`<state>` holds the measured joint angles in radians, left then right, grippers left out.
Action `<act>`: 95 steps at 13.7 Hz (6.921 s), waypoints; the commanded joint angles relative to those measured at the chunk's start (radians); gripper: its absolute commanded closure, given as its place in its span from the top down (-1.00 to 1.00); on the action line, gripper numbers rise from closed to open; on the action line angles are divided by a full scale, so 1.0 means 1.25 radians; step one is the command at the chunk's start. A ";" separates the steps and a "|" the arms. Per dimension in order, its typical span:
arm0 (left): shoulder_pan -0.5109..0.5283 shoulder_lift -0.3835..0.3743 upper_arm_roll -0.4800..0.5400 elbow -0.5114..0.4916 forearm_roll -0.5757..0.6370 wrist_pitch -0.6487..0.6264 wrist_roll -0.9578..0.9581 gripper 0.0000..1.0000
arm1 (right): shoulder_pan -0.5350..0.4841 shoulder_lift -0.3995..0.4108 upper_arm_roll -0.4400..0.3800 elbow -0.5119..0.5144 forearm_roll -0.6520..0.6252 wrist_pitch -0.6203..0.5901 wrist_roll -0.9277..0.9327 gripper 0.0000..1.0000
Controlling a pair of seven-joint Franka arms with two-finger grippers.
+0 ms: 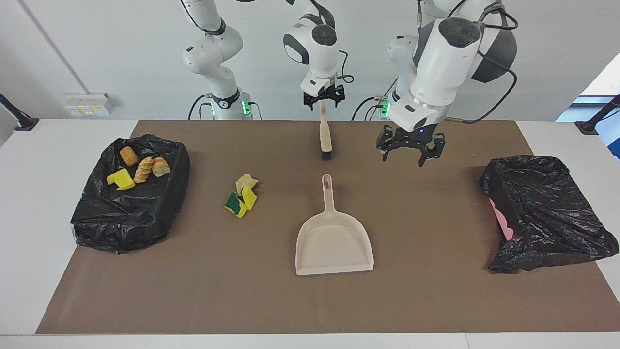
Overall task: Sweep and dump trash in bin
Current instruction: 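Grasp the pink dustpan handle with the left gripper, then grasp the brush with the right gripper while the left gripper holds the dustpan, then sweep the sponge pieces into the dustpan with the right gripper's brush, then carry the dustpan over the other black bag and tip it with the left gripper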
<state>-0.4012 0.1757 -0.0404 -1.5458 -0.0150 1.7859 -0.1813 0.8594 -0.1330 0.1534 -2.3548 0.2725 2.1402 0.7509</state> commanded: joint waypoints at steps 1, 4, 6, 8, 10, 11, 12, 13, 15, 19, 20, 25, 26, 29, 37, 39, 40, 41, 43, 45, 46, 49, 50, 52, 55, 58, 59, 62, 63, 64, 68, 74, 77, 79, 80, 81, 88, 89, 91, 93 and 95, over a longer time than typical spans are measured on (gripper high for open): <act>-0.074 0.051 0.011 -0.015 0.022 0.054 -0.079 1.00 | 0.028 -0.013 0.000 -0.064 0.019 0.070 0.019 1.00; -0.145 0.123 0.011 -0.024 0.045 0.138 -0.186 1.00 | 0.054 -0.015 0.000 -0.072 0.019 0.070 0.036 1.00; -0.151 0.133 0.010 -0.044 0.044 0.174 -0.192 1.00 | 0.056 -0.013 0.000 -0.083 0.019 0.072 0.040 1.00; -0.153 0.148 0.009 -0.070 0.043 0.233 -0.219 1.00 | 0.078 -0.010 0.000 -0.103 0.019 0.094 0.041 1.00; -0.155 0.162 0.007 -0.073 0.039 0.241 -0.243 1.00 | 0.090 -0.011 0.000 -0.120 0.019 0.116 0.048 1.00; -0.165 0.183 0.007 -0.073 0.037 0.255 -0.266 1.00 | 0.090 -0.010 0.000 -0.120 0.019 0.120 0.048 1.00; -0.173 0.192 0.008 -0.073 0.037 0.276 -0.284 1.00 | 0.092 -0.010 0.000 -0.120 0.019 0.124 0.048 1.00; -0.174 0.192 0.007 -0.079 0.035 0.283 -0.289 1.00 | 0.098 -0.008 0.000 -0.120 0.019 0.125 0.048 1.00; -0.178 0.194 0.007 -0.094 0.034 0.289 -0.291 1.00 | 0.100 -0.003 0.000 -0.117 0.016 0.121 0.045 0.47; -0.190 0.197 0.007 -0.112 0.035 0.319 -0.289 1.00 | 0.099 0.005 -0.001 -0.114 0.002 0.124 0.036 -0.52; -0.190 0.197 0.007 -0.114 0.034 0.320 -0.289 1.00 | 0.097 0.009 -0.001 -0.110 -0.012 0.124 0.035 -0.78; -0.192 0.197 0.007 -0.118 0.035 0.331 -0.277 0.43 | 0.060 0.032 -0.002 -0.090 -0.039 0.105 -0.041 -1.00; -0.191 0.197 0.007 -0.118 0.035 0.331 -0.273 0.24 | 0.059 0.032 -0.002 -0.080 -0.052 0.090 -0.041 -1.00; -0.198 0.196 0.007 -0.122 0.038 0.320 -0.262 -0.04 | 0.034 0.002 -0.007 -0.050 -0.088 0.007 -0.041 -1.00; -0.186 0.142 0.009 -0.114 0.044 0.201 -0.091 -0.96 | -0.149 -0.111 -0.007 -0.053 -0.159 -0.180 -0.209 -1.00; -0.185 0.109 0.013 -0.116 0.046 0.129 0.045 -1.00 | -0.213 -0.114 -0.006 -0.051 -0.201 -0.204 -0.230 -1.00; -0.185 0.101 0.016 -0.116 0.052 0.102 0.120 -1.00 | -0.247 -0.114 -0.007 -0.051 -0.207 -0.205 -0.243 -1.00; -0.185 0.096 0.015 -0.117 0.072 0.088 0.148 -1.00 | -0.281 -0.116 -0.009 -0.051 -0.229 -0.205 -0.259 -1.00; -0.185 0.094 0.015 -0.118 0.099 0.073 0.251 -1.00 | -0.346 -0.128 -0.009 -0.039 -0.293 -0.204 -0.267 -1.00; -0.182 0.090 0.016 -0.116 0.110 0.046 0.417 -1.00 | -0.388 -0.124 -0.007 -0.027 -0.360 -0.205 -0.262 -1.00; -0.182 0.090 0.016 -0.118 0.110 0.034 0.427 -1.00 | -0.415 -0.119 -0.006 -0.027 -0.396 -0.204 -0.262 -1.00; -0.181 0.082 0.015 -0.129 0.111 0.021 0.548 -1.00 | -0.522 -0.105 -0.004 -0.032 -0.405 -0.187 -0.327 -1.00; -0.187 0.074 0.015 -0.143 0.111 0.021 0.578 -1.00 | -0.556 -0.103 -0.004 -0.039 -0.406 -0.187 -0.357 -1.00; -0.200 0.047 0.013 -0.192 0.135 0.027 0.587 -1.00 | -0.603 -0.101 -0.004 -0.043 -0.405 -0.181 -0.430 -1.00; -0.236 0.015 0.011 -0.254 0.198 0.062 0.589 -1.00 | -0.638 -0.048 -0.004 -0.050 -0.407 -0.154 -0.462 -1.00; -0.239 0.020 0.010 -0.261 0.199 0.078 0.593 -1.00 | -0.621 -0.019 -0.001 -0.055 -0.407 -0.154 -0.477 -1.00; -0.239 0.019 0.008 -0.271 0.196 0.087 0.597 -1.00 | -0.613 -0.016 -0.001 -0.055 -0.396 -0.156 -0.504 -1.00; -0.251 0.020 0.008 -0.285 0.196 0.088 0.598 -1.00 | -0.572 -0.007 -0.001 -0.055 -0.280 -0.154 -0.558 -1.00; -0.258 0.030 0.008 -0.289 0.196 0.090 0.597 -1.00 | -0.552 -0.003 -0.001 -0.054 -0.233 -0.151 -0.555 -1.00; -0.274 0.030 0.009 -0.306 0.195 0.101 0.597 -1.00 | -0.533 0.000 -0.001 -0.053 -0.177 -0.143 -0.553 -1.00; -0.275 0.029 0.009 -0.308 0.196 0.100 0.595 -1.00 | -0.450 0.030 -0.001 -0.029 0.013 -0.103 -0.508 -1.00; -0.282 0.013 0.010 -0.339 0.195 0.083 0.587 -1.00 | -0.425 0.022 -0.009 0.085 0.097 -0.250 -0.469 -1.00; -0.249 0.010 0.013 -0.356 0.197 0.130 0.592 -1.00 | -0.431 -0.020 -0.006 0.100 0.000 -0.314 -0.429 -1.00; -0.225 0.009 0.011 -0.356 0.199 0.149 0.597 -1.00 | -0.419 -0.041 -0.003 0.097 -0.056 -0.333 -0.317 -1.00; -0.225 0.007 0.011 -0.356 0.197 0.149 0.597 -1.00 | -0.410 -0.052 0.001 0.097 -0.068 -0.334 -0.267 -1.00; -0.219 -0.004 0.011 -0.356 0.197 0.147 0.600 -1.00 | -0.375 -0.056 0.005 0.097 -0.072 -0.333 -0.224 -1.00; -0.095 -0.117 0.011 -0.345 0.183 0.148 0.793 -1.00 | -0.286 -0.102 0.011 0.068 -0.043 -0.325 -0.137 -1.00; -0.063 -0.140 0.011 -0.346 0.183 0.142 0.833 -1.00 | -0.273 -0.101 0.011 0.059 -0.032 -0.322 -0.127 -1.00; 0.004 -0.181 0.011 -0.346 0.181 0.103 0.870 -1.00 | -0.230 -0.091 0.011 0.044 -0.020 -0.279 -0.082 -1.00; 0.090 -0.212 0.015 -0.346 0.181 0.078 0.873 -1.00 | -0.191 -0.079 0.011 0.030 -0.019 -0.236 -0.044 -1.00; 0.170 -0.225 0.018 -0.345 0.181 0.061 0.874 -1.00 | -0.184 -0.072 0.011 0.015 0.004 -0.215 -0.035 -1.00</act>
<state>-0.2714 -0.0609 -0.0111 -1.9452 0.2148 1.8766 0.8988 0.6280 -0.2212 0.1661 -2.3089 0.2390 1.8343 0.6905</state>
